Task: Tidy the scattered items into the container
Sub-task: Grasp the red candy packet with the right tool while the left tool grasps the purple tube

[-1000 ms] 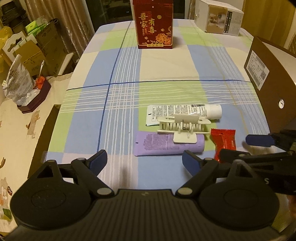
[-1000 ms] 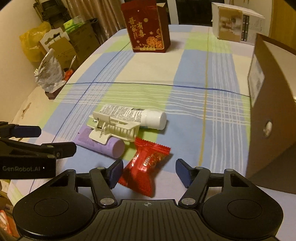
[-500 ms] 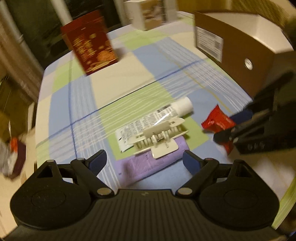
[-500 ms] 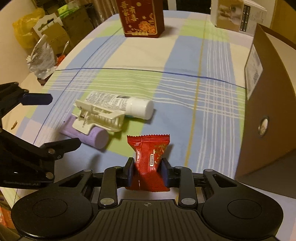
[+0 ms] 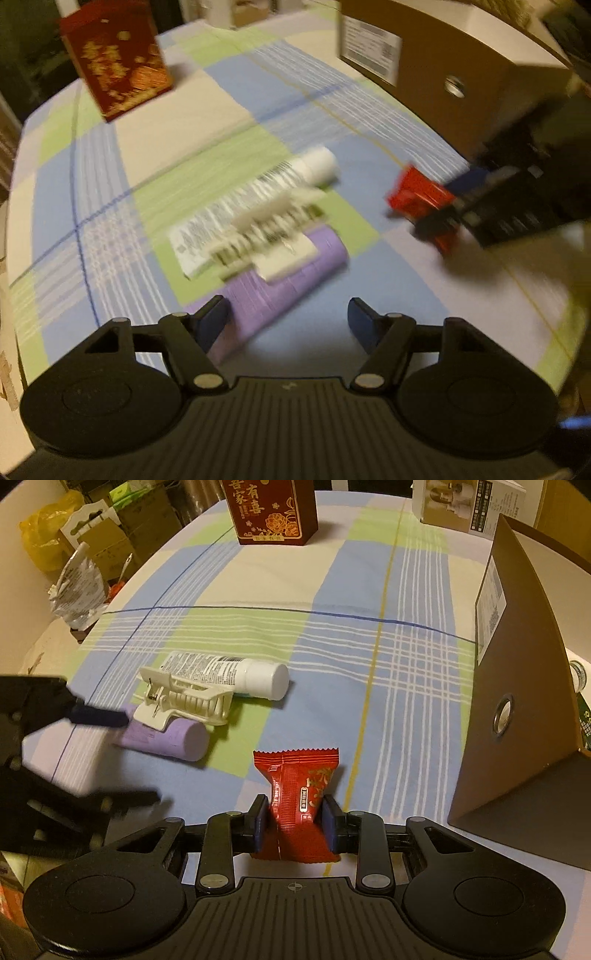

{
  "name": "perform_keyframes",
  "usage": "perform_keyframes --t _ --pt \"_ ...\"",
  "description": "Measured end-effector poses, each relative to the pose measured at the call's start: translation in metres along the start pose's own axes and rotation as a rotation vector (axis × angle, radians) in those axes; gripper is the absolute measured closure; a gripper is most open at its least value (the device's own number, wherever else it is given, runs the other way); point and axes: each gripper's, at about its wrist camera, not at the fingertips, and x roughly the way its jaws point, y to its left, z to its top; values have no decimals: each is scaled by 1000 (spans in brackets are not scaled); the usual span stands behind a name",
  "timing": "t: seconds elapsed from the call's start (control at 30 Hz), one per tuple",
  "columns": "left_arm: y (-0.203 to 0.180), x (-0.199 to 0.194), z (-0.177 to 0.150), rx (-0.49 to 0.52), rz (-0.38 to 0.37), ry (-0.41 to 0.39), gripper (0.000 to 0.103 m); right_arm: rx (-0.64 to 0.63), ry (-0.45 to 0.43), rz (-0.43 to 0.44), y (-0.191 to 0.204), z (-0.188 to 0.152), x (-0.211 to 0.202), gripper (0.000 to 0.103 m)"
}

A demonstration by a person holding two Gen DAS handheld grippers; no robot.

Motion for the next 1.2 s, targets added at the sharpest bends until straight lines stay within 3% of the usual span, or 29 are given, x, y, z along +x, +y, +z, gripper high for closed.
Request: perform_keyframes --t 0.03,0.1,0.17,0.3,0.43,0.5,0.57,0.63,0.7,0.9,1.03,1.1,1.2 --pt "-3 -2 -1 2 -16 7 36 -5 1 1 0 0 0 69" --pt "-8 -5 -2 16 -23 1 36 -6 -1 -1 1 -1 0 53" --pt "-9 -5 0 21 9 -16 35 -7 -9 -15 1 -2 -1 44" --pt "-4 3 8 -6 46 -34 35 -14 -24 -12 1 -1 -1 44" --pt "-8 13 10 11 47 -17 43 -36 -12 -20 2 -2 1 44" --pt "-17 11 6 42 27 -7 50 -44 -5 -22 1 -3 2 44" --pt "-24 9 2 35 -45 36 64 -43 -2 -21 -1 -3 1 44" --pt "-34 6 0 61 -67 49 62 -42 -1 -22 -3 -3 1 44" --pt "-44 5 -1 93 -22 36 58 -42 -7 -21 -5 -4 0 44" --pt "-34 8 15 -17 -40 -1 58 -70 -23 -12 -3 -3 2 44" --pt "-42 16 20 14 -41 11 74 -147 -30 -38 5 -5 5 45" --pt "-46 15 22 21 -49 17 74 -200 -27 -58 9 -8 4 66" --pt "-52 14 22 14 -46 26 74 -201 -11 -37 6 -11 2 67"
